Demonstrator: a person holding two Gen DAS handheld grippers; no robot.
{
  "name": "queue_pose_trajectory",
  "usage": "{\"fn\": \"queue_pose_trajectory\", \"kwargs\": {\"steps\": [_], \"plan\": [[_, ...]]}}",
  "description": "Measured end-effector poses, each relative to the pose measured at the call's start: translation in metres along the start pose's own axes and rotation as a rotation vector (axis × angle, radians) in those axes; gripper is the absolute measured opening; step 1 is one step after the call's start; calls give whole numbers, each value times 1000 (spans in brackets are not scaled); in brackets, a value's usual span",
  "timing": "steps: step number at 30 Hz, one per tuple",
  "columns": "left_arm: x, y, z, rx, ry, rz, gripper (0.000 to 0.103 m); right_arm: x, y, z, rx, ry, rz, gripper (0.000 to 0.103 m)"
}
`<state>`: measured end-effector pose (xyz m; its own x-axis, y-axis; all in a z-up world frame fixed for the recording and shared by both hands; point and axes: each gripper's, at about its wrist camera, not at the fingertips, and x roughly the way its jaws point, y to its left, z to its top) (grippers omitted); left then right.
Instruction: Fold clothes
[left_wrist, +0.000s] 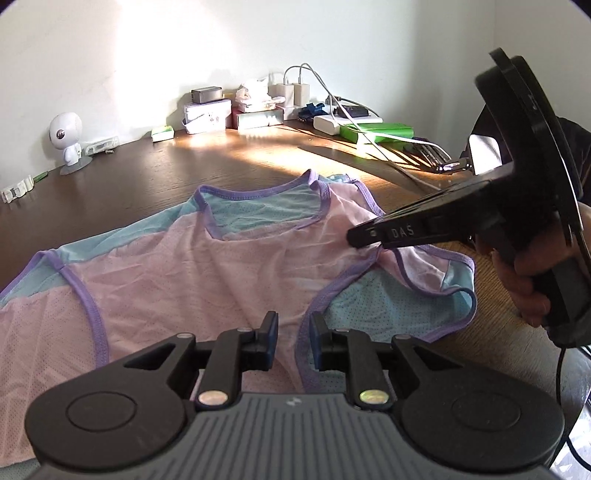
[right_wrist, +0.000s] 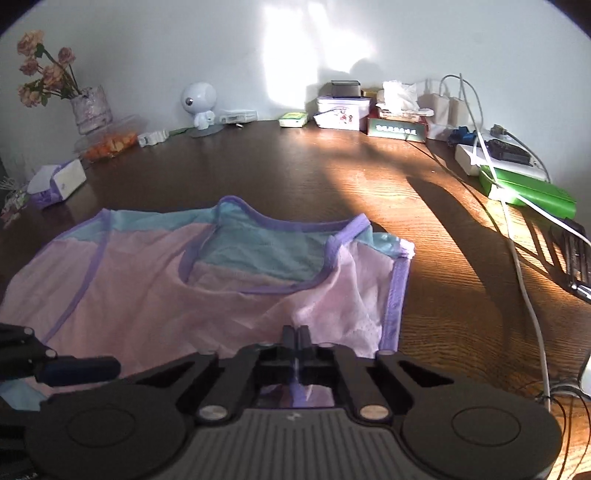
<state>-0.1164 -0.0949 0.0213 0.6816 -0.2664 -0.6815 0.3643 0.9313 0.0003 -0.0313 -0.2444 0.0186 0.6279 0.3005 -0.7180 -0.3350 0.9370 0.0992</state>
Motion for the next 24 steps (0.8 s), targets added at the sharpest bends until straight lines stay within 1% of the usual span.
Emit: {"fn": "queue_pose_trajectory", "kwargs": {"steps": [3,5,7,10,13,15,17,19,21,22,24], "plan": [[-1,2,-3,-2,4,1,17,-16,-2,-10,20,-43,-53,0],[-3,4,-4,-6,5,5,17,-24,-3,-15,44,-56,-39,2],[-5,6,-6,-11,4,10,20,-31,-5,-20,67,-69,-25,10],[-11,13,-8,-36,3,26,22,-42,-3,-29,37,-81,-20,26],[-13,16,-10,-53,8,28,22,-40,-6,-30,42,-47,-12,26],[-11,16,-12,-56,13,33,22,-38,-4,-16,32,-80,11,26],[-10,16,-13,-57,22,33,22,-27,2,4,9,-92,77,25],[-8,16,-16,-57,29,29,22,-8,12,21,-22,-68,120,25],[-8,17,-19,-59,27,29,22,11,27,33,-51,-36,201,19],[-9,17,-19,-59,27,28,22,17,36,32,-85,-18,189,14],[-10,16,-20,-51,26,22,22,29,53,30,-153,17,166,14]]}}
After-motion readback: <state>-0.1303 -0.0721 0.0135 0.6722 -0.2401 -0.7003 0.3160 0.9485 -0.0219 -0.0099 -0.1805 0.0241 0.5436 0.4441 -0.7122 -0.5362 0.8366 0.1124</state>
